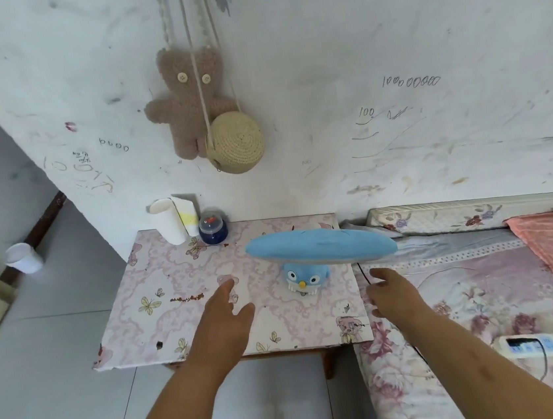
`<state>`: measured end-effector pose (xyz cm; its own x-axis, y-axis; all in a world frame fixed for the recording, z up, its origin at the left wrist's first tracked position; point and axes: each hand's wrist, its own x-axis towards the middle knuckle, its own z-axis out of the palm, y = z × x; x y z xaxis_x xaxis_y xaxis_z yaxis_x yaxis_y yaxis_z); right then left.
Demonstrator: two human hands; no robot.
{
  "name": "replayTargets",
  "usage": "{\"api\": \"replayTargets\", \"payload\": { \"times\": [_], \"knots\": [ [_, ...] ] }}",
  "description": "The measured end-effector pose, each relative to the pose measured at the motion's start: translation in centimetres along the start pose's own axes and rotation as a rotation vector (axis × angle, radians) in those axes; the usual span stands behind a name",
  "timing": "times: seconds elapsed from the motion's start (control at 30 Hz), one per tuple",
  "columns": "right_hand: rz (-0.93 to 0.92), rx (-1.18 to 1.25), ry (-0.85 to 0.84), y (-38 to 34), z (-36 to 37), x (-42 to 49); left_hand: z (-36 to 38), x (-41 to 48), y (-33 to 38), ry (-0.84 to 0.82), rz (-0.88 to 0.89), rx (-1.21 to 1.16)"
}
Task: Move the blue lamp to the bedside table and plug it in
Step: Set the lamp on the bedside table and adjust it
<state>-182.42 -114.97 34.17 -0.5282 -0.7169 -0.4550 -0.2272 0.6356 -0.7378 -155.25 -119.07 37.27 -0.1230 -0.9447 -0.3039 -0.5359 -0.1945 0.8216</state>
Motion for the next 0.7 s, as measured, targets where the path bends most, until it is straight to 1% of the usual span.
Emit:
{"api": "replayTargets", "payload": {
  "times": [0.07,0.2,0.37,0.47,0.7],
  "knots": [
    [-0.044,-0.154,-0.057,0.6,1.7,0.4,0.1,-0.5,-1.5,-0.013,-0.043,-0.022],
    [-0.196,-0.561,-0.148,1.5,5.6,1.9,0.1,-0.9,-5.0,-0.019,-0.136,-0.017],
    [-0.345,-0.825,-0.187,1.6,9.3,4.0,0.0,-1.0,-7.7,-0.031,-0.178,-0.036],
    [-0.384,-0.868,-0.198,1.6,10.8,5.4,0.2,-1.0,-9.0,-0.033,-0.199,-0.036],
    [-0.357,-0.923,-0.183,1.0,13.3,8.4,0.9,-1.2,-11.4,-0.077,-0.247,-0.048]
  ]
}}
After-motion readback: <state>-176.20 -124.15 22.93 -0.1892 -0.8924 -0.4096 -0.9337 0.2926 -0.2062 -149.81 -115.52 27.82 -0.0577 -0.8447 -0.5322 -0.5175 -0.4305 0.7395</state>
